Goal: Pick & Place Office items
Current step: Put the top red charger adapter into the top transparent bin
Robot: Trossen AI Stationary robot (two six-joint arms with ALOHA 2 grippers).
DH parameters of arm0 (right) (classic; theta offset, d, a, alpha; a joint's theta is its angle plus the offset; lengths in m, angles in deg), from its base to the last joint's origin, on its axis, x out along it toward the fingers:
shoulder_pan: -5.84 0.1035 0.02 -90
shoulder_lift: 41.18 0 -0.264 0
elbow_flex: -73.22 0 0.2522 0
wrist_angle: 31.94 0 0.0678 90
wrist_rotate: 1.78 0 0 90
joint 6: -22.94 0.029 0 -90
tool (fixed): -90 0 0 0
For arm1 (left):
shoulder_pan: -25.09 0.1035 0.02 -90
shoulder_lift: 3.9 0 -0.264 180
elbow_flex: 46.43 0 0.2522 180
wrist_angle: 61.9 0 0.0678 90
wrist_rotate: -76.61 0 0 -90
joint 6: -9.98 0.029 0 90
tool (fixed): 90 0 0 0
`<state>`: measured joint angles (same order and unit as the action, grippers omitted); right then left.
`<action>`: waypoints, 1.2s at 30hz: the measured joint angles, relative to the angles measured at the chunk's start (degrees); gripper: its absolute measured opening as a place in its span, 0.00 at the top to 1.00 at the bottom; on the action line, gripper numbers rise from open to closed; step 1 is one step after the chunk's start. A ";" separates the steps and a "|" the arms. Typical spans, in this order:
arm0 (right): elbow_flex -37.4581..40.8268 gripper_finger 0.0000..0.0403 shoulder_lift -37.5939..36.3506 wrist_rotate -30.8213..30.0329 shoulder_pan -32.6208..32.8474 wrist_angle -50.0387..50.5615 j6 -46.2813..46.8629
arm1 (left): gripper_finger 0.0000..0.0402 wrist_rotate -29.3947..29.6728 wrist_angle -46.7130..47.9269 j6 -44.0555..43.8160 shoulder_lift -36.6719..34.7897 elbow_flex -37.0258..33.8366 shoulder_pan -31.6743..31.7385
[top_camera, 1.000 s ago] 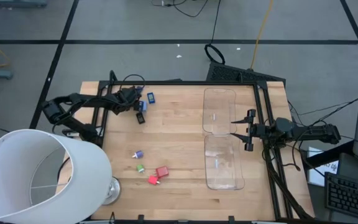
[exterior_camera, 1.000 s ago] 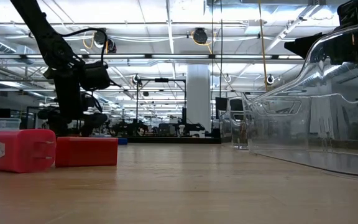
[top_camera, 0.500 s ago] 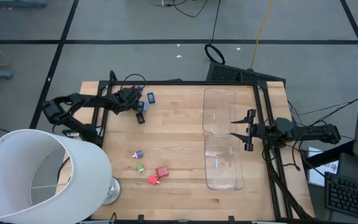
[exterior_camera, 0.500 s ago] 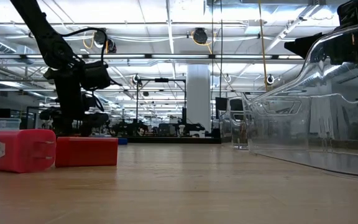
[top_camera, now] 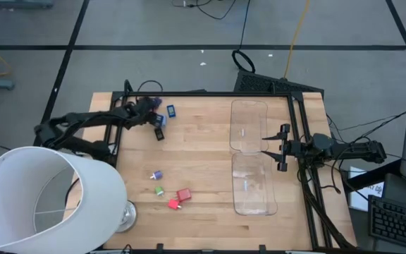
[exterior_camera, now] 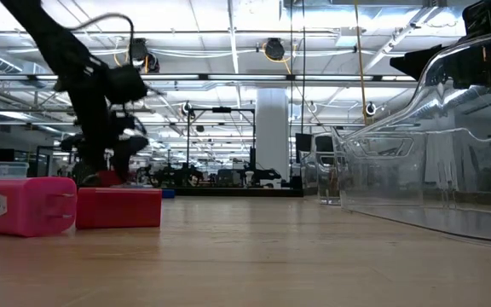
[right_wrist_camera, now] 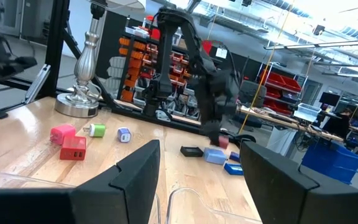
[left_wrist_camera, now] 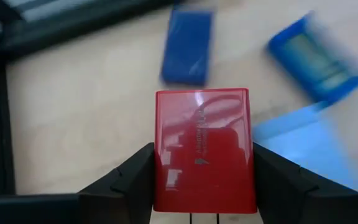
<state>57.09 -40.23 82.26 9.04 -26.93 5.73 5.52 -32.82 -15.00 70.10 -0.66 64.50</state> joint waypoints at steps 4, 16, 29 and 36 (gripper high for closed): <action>-0.01 0.47 0.01 0.00 0.02 0.00 0.00 | 0.47 -3.49 -0.09 0.97 -7.74 0.01 -2.63; 0.00 0.47 0.01 0.01 0.02 0.00 0.00 | 0.47 -17.05 -3.34 4.73 -20.78 0.09 -21.01; -0.01 0.47 0.01 0.01 0.01 0.00 0.00 | 0.45 -17.41 -25.19 1.41 -12.32 0.22 -42.50; 0.01 0.47 0.01 0.02 0.02 -0.01 0.00 | 0.46 -20.42 -37.47 -0.48 -4.07 0.11 -45.03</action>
<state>57.10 -40.22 82.28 9.06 -26.94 5.73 -14.89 -70.29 -15.48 66.03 -0.55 19.47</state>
